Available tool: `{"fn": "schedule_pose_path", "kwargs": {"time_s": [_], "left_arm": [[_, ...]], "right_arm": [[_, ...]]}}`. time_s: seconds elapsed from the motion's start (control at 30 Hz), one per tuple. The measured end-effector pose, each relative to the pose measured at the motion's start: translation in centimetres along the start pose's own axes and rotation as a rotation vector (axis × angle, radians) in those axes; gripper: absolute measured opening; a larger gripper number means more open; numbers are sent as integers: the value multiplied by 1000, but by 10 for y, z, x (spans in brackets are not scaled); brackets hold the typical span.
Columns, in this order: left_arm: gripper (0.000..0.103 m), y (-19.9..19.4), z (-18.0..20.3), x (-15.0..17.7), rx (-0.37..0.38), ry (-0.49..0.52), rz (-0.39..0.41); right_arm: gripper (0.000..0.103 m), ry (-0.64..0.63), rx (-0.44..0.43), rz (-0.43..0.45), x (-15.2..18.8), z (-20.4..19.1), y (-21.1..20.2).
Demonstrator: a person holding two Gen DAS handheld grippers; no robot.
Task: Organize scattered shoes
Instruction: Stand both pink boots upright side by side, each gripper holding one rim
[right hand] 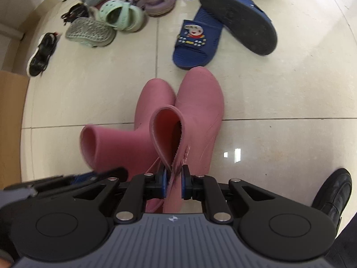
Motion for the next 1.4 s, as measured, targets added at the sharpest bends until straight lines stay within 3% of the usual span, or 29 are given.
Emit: {"fn": "schedule_pose_path", "kwargs": {"time_s": [0.2,0.3,0.37,0.47,0.53,0.67,0.7,0.77,0.83,1.1,1.27,1.4], "left_arm": [[24,1,4,2,-11,35,-1],[29,-1,0,2,-15,18,-6],[39,-2,-2,3,-23,16,-5],[41,-4,0,6,-42,33,-9],[38,-4,0,7,-45,42,-7],[21,-5,-2,5,-45,36,7],[19,-5,-3,4,-46,37,12],[18,-6,-4,3,-49,39,22],[18,-6,-2,3,-41,51,24],[20,-2,10,4,-1,79,10],[35,-2,8,5,-45,89,0],[39,-13,4,7,-29,54,-2]], "right_arm": [[12,-13,-2,4,0,-2,-2],[18,-12,-4,7,1,-1,-2],[28,-17,0,14,1,-1,-2],[40,-34,4,26,2,-1,-1],[41,-43,4,31,1,-3,0],[41,-66,9,36,-1,-10,2],[40,-77,18,39,0,-12,2],[16,-102,50,45,2,-15,1],[10,-81,49,36,3,-11,1],[8,-41,17,4,10,-1,-2],[36,-68,21,0,9,-5,-3],[46,-93,33,19,10,-6,-10]]}}
Point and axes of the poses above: each gripper's, at about its wrist camera, not at the fingertips, and y roughly the way its jaws point, z to its right, x to its underside, the point moved 5 cm from there along y, roughly the way its jaws point, and after that the axes turned 14 degrees about x, right-handed, at the moved point
